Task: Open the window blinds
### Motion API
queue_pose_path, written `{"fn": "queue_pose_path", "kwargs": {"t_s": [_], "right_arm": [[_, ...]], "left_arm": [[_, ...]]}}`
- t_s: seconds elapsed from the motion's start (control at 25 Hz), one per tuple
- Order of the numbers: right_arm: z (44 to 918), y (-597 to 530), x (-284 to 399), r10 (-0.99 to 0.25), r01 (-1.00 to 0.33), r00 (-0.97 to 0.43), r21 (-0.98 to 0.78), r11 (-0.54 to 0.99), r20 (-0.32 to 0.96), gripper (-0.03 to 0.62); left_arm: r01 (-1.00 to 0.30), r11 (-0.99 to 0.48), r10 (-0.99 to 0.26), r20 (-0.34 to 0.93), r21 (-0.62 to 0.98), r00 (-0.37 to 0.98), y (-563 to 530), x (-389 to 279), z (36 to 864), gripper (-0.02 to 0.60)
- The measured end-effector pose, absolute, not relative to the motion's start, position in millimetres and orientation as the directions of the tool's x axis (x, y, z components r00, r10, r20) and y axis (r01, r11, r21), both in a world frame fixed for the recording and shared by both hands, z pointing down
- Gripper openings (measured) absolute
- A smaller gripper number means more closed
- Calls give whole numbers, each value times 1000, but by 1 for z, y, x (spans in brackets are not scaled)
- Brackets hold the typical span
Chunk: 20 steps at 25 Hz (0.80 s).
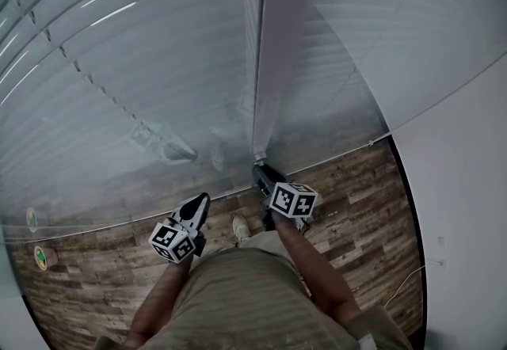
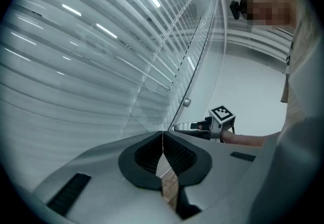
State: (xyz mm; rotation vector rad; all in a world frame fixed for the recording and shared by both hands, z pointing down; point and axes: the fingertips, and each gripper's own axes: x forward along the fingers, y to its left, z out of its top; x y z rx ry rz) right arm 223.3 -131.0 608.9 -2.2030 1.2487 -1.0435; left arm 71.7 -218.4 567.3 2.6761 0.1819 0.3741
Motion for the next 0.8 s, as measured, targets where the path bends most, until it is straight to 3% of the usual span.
{"fn": "queue_pose_path", "kwargs": {"t_s": [0.08, 0.16, 0.2, 0.28, 0.4, 0.48, 0.52, 0.56, 0.8], "right_arm": [[606, -134, 221, -758, -746, 397, -298, -595, 517, 124], [603, -136, 216, -651, -826, 513, 116, -551, 560, 124], [602, -137, 215, -619, -821, 557, 256, -510, 553, 124], [602, -137, 214, -607, -809, 586, 349, -472, 537, 123], [603, -137, 214, -674, -841, 519, 174, -512, 525, 124], [603, -135, 214, -762, -833, 435, -107, -543, 479, 126], [602, -132, 215, -802, -797, 396, -266, -542, 446, 198], [603, -130, 216, -830, -746, 369, -400, -533, 418, 229], [622, -122, 216, -892, -488, 295, -749, -449, 343, 227]], "left_arm": [[70, -900, 186, 235, 430, 954, -218, 72, 567, 15], [70, -901, 186, 235, 428, 954, -218, 72, 567, 15], [70, -902, 186, 236, 427, 954, -218, 72, 567, 15], [70, -902, 186, 236, 426, 954, -219, 72, 567, 15], [71, -902, 187, 238, 427, 953, -220, 72, 567, 15], [73, -901, 190, 238, 427, 952, -220, 72, 568, 15], [75, -901, 192, 238, 427, 952, -220, 72, 568, 15], [76, -901, 193, 237, 426, 952, -221, 73, 570, 15], [76, -899, 194, 237, 432, 952, -222, 71, 581, 15]]}}
